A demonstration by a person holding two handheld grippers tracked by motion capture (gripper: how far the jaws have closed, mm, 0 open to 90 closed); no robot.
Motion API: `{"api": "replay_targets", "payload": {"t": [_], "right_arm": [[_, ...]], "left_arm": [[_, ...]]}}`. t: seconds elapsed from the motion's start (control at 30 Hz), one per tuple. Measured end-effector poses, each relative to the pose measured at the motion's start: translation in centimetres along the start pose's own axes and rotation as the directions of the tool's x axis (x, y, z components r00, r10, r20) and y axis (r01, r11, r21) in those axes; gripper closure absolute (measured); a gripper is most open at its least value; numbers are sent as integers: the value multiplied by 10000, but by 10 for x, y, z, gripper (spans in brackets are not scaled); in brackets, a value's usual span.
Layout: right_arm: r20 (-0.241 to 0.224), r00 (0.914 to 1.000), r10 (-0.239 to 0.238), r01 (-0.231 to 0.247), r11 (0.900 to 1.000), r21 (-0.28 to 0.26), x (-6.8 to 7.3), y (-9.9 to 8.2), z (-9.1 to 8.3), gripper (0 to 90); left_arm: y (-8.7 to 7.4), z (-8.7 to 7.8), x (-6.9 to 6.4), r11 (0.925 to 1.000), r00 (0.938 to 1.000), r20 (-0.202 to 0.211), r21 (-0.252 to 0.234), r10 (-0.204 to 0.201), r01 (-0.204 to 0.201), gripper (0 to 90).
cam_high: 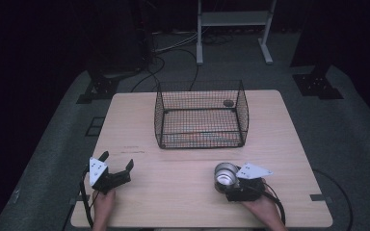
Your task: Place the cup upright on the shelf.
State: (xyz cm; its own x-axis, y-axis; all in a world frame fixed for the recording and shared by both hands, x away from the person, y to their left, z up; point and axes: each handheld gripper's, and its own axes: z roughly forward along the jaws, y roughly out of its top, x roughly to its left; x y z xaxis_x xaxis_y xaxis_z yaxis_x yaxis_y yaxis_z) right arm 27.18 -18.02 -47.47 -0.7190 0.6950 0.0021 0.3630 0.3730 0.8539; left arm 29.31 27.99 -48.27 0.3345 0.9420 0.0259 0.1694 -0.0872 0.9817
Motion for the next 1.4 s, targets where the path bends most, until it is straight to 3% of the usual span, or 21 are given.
{"api": "replay_targets", "payload": {"t": [0.67, 1.4], "right_arm": [[-404, 9989, 250, -260, 9994, -246, -12, 26, -20, 180], [-477, 9989, 14, -42, 9982, -594, -25, 68, -29, 179]], "left_arm": [[0, 0, 0, 10000, 10000, 1, 1, 3, -3, 0], [0, 0, 0, 10000, 10000, -24, -18, -37, 37, 0]]}}
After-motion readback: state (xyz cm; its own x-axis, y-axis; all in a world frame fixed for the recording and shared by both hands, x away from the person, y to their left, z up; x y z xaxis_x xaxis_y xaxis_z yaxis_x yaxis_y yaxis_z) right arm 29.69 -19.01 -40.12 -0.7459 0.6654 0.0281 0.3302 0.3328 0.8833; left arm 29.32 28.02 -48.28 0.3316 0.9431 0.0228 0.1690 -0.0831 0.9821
